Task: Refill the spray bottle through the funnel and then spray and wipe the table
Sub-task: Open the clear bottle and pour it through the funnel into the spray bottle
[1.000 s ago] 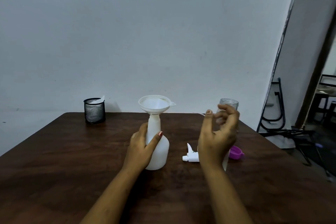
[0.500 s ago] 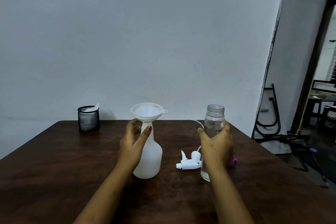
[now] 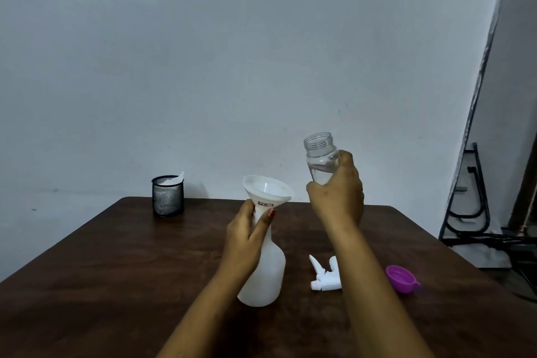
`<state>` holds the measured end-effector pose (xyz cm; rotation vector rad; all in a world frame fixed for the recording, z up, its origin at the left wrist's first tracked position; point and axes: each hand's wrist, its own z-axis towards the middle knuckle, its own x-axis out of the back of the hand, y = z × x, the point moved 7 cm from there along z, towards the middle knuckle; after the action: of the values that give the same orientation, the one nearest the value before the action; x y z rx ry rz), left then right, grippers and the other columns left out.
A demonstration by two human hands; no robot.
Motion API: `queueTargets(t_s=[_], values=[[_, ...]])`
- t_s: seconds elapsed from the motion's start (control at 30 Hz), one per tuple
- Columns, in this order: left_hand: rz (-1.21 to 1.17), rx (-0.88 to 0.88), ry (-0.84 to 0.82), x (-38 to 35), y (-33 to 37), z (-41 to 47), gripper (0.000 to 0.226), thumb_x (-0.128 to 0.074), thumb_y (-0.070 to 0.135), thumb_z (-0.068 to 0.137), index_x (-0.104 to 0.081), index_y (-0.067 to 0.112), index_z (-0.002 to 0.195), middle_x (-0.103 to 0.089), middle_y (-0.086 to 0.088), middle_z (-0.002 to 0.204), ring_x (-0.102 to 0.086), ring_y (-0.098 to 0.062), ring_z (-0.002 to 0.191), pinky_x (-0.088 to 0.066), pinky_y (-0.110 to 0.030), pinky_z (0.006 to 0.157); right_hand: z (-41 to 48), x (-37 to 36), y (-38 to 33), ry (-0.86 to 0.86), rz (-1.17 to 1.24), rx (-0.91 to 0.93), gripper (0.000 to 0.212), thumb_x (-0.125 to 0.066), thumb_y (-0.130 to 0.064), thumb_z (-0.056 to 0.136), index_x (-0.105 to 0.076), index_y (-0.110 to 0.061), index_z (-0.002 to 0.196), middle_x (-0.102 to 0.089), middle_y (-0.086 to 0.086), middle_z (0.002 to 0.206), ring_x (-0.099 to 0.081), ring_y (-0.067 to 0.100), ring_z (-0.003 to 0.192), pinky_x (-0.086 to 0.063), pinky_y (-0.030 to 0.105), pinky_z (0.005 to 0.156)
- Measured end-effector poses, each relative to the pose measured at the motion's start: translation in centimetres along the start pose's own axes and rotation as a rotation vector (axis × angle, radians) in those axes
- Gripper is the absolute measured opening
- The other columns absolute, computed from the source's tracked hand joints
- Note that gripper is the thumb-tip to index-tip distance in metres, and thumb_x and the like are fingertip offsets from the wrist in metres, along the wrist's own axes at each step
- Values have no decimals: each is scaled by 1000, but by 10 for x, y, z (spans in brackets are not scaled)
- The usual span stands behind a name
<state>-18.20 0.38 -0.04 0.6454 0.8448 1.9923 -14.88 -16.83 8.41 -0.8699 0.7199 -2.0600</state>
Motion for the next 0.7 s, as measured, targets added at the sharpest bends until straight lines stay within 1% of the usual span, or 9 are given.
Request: queueTargets(t_s=[0.1,0.2,0.37,0.47,0.57,0.63,0.7], values=[[-16,-30,11,2,2,-3,30,-46,39,87,-58,17,103,-66,9,92,-60,6,86,-41,-3,70,10,-8,-6,-55,-11,18,51,-61,-2,73,-46,-16,120,-57,4,119,-55,32,105,-42,32,76],[-17,-55,28,2,2,-6,36,-44,41,86,-60,14,104,-67,8,93,-61,3,89,-40,-4,71,13,-15,-9,-79,-27,40,49,-58,1,71,-48,-15,117,-58,5,116,-55,33,104,-44,35,80],[10,-86,40,1,2,-6,32,-45,40,88,-61,17,103,-68,8,91,-62,2,88,-41,-5,71,10,-18,-15,-102,-77,118,46,-55,6,70,-50,-14,111,-60,6,109,-56,34,100,-47,40,86],[17,-88,49,1,2,-6,27,-45,39,88,-61,19,100,-67,8,90,-62,2,87,-41,-5,71,11,-18,-21,-119,-117,171,44,-51,7,69,-50,-13,109,-60,7,106,-55,34,98,-45,39,87],[32,-88,57,2,1,-5,23,-46,39,94,-61,21,96,-67,6,86,-62,0,83,-41,-6,69,16,-21,-27,-136,-132,186,44,-51,6,70,-51,-13,109,-60,7,106,-56,34,98,-45,39,89],[35,-89,55,3,-1,-4,23,-46,37,91,-62,20,95,-67,5,84,-63,-1,81,-42,-8,68,18,-26,-29,-165,-123,179,45,-50,6,70,-51,-14,110,-60,6,106,-56,33,99,-45,39,90],[36,-92,61,4,-3,-4,26,-47,39,90,-62,18,94,-67,5,83,-63,-3,80,-44,-10,69,19,-32,-30,-187,-122,186,46,-50,6,70,-52,-14,110,-60,6,107,-56,33,100,-45,39,89]])
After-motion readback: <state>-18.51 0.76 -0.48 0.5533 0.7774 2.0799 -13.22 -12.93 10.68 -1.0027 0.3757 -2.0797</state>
